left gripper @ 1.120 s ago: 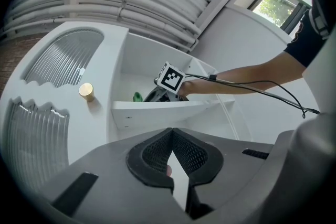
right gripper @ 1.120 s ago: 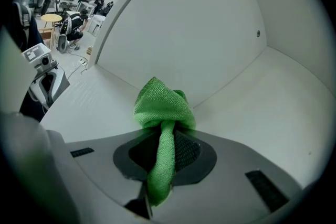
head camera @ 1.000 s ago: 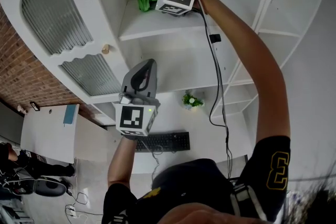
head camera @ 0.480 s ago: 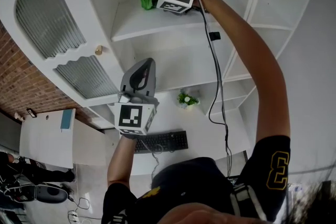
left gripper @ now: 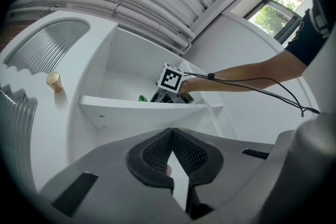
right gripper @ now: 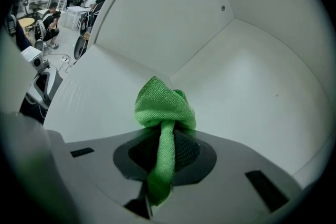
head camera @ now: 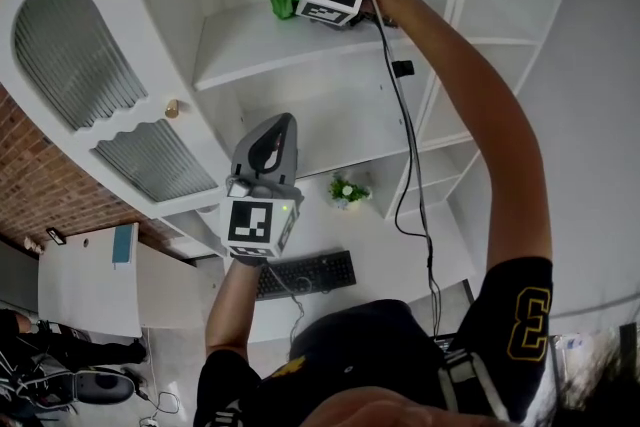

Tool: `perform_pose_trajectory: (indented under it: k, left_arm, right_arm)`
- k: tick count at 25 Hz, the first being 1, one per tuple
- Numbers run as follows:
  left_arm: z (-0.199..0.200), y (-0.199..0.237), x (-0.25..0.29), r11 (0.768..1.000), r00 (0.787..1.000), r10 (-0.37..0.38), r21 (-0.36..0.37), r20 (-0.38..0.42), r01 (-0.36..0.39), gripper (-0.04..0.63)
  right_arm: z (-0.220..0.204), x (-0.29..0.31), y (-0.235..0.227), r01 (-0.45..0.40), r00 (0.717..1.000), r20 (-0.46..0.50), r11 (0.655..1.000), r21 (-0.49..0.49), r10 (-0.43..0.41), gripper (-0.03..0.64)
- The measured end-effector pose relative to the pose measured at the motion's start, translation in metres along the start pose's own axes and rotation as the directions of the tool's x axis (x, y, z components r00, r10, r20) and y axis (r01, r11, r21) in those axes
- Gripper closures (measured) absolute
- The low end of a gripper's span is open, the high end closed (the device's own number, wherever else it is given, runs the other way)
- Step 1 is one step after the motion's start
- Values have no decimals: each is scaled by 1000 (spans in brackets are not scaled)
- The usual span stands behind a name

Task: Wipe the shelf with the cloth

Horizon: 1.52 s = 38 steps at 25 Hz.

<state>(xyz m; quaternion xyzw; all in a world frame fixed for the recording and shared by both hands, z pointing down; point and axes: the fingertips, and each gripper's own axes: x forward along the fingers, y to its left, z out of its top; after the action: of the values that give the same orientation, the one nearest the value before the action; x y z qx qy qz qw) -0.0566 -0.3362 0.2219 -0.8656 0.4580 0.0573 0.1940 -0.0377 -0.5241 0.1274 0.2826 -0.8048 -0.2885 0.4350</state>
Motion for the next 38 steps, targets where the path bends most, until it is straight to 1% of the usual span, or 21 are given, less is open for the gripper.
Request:
perform_pose_trajectory:
  k: [2,4,7,10,12,13,16,19,23,26,29,33,38]
  left_arm:
    - [-1,-2,3,1000,1000,-14,3,-1,14,577]
    - [1,-4,6,1000,1000,-24,9,15,24,577]
    - [1,-9,11,999,999,-43,-6,19,43,577]
    - [2,-16,16,997,997,-68,-22,28,68,577]
    - [0,-20,17,996,996,-90,-22,23,91,577]
    - [1,-20,18,995,995,-97,-18,32,97,577]
    - [7,-19,21,994,992,-107,-14,67,108,577]
    - [5,-19,23,993,991,-117,-20,60,119,577]
    - [7,-14,25,993,991,-114,-21,70,116,577]
    - [5,-10,25,994,992,-107,-26,67,109,577]
    - [4,-7,25,994,993,-99,-30,72,101,577]
    - [-1,-7,21,995,994,-94,-34,53,95,577]
    - [2,-7,19,996,994,-88,-26,66,89,577]
  right_arm:
    - [-9,-2,-4,15,1000,-21,1000,15,-15,574]
    - [-17,-5,-7,28,999,-42,999,32,-27,574]
    - [-31,-10,-13,55,995,-81,997,54,-50,575]
    - [-48,-17,-20,93,988,-130,993,73,-83,575]
    - [-58,-21,-24,113,982,-160,989,91,-98,574]
    - [-61,-22,-25,120,980,-171,988,99,-102,574]
    - [-68,-25,-26,130,976,-191,985,116,-106,574]
    - [-77,-28,-28,146,968,-222,981,124,-117,574]
    - [-86,-30,-33,176,955,-266,973,147,-133,574]
    - [-90,-28,-36,205,940,-306,967,150,-152,574]
    - [-97,-29,-42,246,918,-353,958,148,-181,574]
    - [-108,-31,-48,298,891,-401,940,166,-212,575]
    - [-116,-39,-49,347,857,-456,923,170,-238,574]
